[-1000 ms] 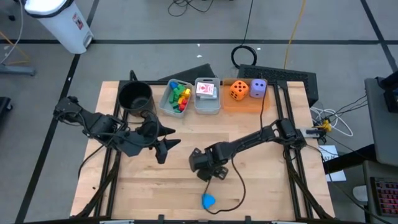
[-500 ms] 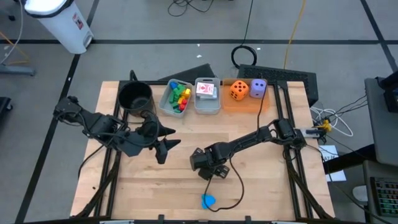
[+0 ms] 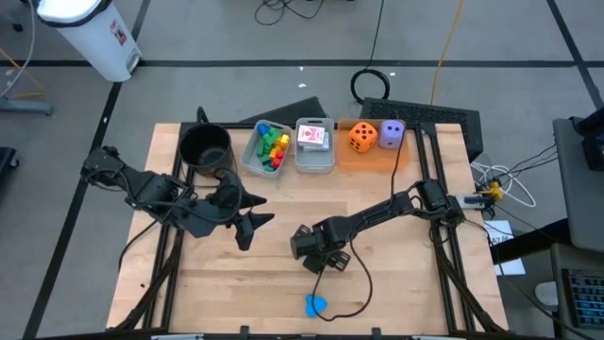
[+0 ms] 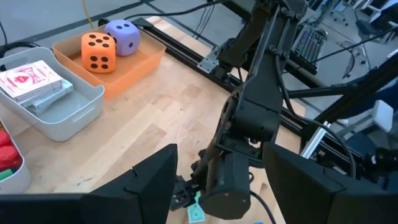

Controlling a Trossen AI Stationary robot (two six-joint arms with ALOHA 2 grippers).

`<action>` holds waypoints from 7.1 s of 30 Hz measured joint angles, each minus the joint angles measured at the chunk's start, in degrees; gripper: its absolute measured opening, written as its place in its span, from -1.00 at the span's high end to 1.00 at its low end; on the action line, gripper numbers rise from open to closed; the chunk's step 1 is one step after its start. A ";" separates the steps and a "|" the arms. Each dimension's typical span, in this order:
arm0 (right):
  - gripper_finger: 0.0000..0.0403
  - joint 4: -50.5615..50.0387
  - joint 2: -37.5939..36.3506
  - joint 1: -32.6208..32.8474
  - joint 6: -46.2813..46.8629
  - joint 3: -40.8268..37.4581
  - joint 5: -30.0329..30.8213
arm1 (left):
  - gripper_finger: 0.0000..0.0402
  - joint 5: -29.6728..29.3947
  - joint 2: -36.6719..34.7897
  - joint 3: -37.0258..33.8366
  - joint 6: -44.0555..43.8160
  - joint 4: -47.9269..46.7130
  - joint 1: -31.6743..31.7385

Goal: Pick & Place Toys
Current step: Put the light blue game piece into the left gray bin

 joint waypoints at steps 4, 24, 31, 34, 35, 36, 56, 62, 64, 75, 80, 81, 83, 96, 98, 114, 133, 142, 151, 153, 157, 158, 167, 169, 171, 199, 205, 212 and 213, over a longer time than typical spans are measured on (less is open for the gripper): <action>-0.11 -0.03 0.04 0.04 0.87 -0.04 -0.02 | -0.20 0.03 0.00 0.00 0.02 0.01 0.00; 0.41 -1.27 -1.15 -1.12 9.52 -0.15 0.87 | -0.20 0.05 0.00 -0.02 0.52 0.02 0.00; 0.44 -5.69 -6.06 -3.01 13.56 -0.15 2.77 | -0.20 0.05 0.00 -0.02 0.52 0.02 0.20; 0.43 -6.64 -9.03 -3.88 17.07 -0.15 3.78 | -0.20 0.05 0.00 -0.02 0.56 0.00 0.33; 0.42 -7.09 -10.18 -4.18 17.94 -0.15 4.20 | -0.20 0.05 0.00 -0.02 0.81 0.02 0.51; 0.41 -7.56 -11.42 -4.46 18.86 -0.15 4.91 | -0.20 0.06 0.00 -0.02 1.01 0.01 0.74; 0.43 -8.08 -33.39 -11.39 38.25 -0.08 18.61 | -0.20 14.33 4.24 -0.04 0.62 2.94 21.70; 0.43 -10.38 -33.35 -13.13 38.55 -0.06 18.60 | -0.20 26.24 9.92 -0.04 4.82 11.75 27.74; 0.43 -11.21 -33.38 -13.69 37.89 -0.06 18.66 | -0.20 28.00 11.44 -0.04 4.99 13.32 29.00; 0.43 -13.83 -33.38 -16.90 31.28 -0.06 21.20 | -0.20 33.57 17.76 -0.03 3.21 18.13 33.16; 0.41 -13.86 -33.38 -17.25 29.55 -0.06 21.10 | -0.20 32.92 18.21 -0.07 3.96 17.85 34.58; 0.42 -13.85 -33.38 -17.43 29.55 -0.06 21.09 | -0.20 32.99 18.27 -0.07 3.96 17.13 34.83; 0.43 -13.82 -33.38 -17.64 29.60 -0.06 21.08 | -0.20 33.05 18.29 -0.07 3.96 16.80 35.18; 0.43 -9.00 -33.38 -17.94 31.56 -0.06 21.05 | -0.20 33.05 18.27 -0.07 4.14 17.22 35.80; 0.43 -8.54 -33.38 -17.94 31.54 -0.06 21.05 | -0.20 33.12 18.27 -0.07 4.51 17.34 35.95; 0.44 -8.35 -33.38 -17.88 28.30 -0.06 18.12 | 0.25 35.00 18.27 -0.04 7.04 17.13 36.12; 0.42 -7.57 -33.38 -17.88 27.06 -0.06 18.38 | 0.67 38.44 18.16 0.02 8.31 17.26 37.40; 0.26 -6.86 -33.38 -17.88 26.56 -0.13 18.08 | 0.68 38.71 18.16 0.02 9.58 17.05 37.40; 0.13 -6.55 -33.38 -17.86 26.49 -0.11 17.04 | 0.68 39.29 18.21 0.02 10.21 16.79 37.33; 0.12 -6.60 -33.38 -17.92 26.53 -0.11 15.58 | 0.68 39.50 18.21 0.02 10.60 16.70 37.30; 0.13 -8.03 -33.55 -17.98 26.56 -0.11 15.10 | 0.68 39.51 18.23 0.02 11.61 16.69 37.31; 0.14 -8.55 -34.05 -18.08 26.56 -0.11 15.07 | 0.68 39.48 18.23 0.02 11.83 16.70 37.31; 0.14 -7.65 -41.25 -21.84 30.10 -0.02 8.28 | 0.68 39.29 18.23 0.02 16.43 16.67 37.30; 0.15 -7.53 -42.88 -23.68 32.89 -0.02 4.35 | 0.68 39.19 18.23 0.02 19.85 16.72 37.02; 0.17 -7.31 -44.12 -25.68 35.98 -0.02 -0.41 | 0.68 39.08 18.23 0.02 24.35 16.95 36.46; 0.25 12.09 -48.41 -34.89 60.82 -9.35 -43.54 | 0.76 29.21 12.89 0.66 58.36 21.40 27.52; 0.26 12.03 -48.13 -36.82 64.42 -9.35 -46.29 | 0.76 24.34 12.87 0.66 71.71 22.42 24.86; 0.25 11.02 -45.20 -36.38 64.36 -9.40 -46.47 | 0.76 24.43 12.87 0.66 76.28 25.27 23.43; 0.24 11.02 -44.88 -36.32 64.36 -9.40 -46.49 | 0.76 24.42 12.87 0.66 77.14 25.56 23.26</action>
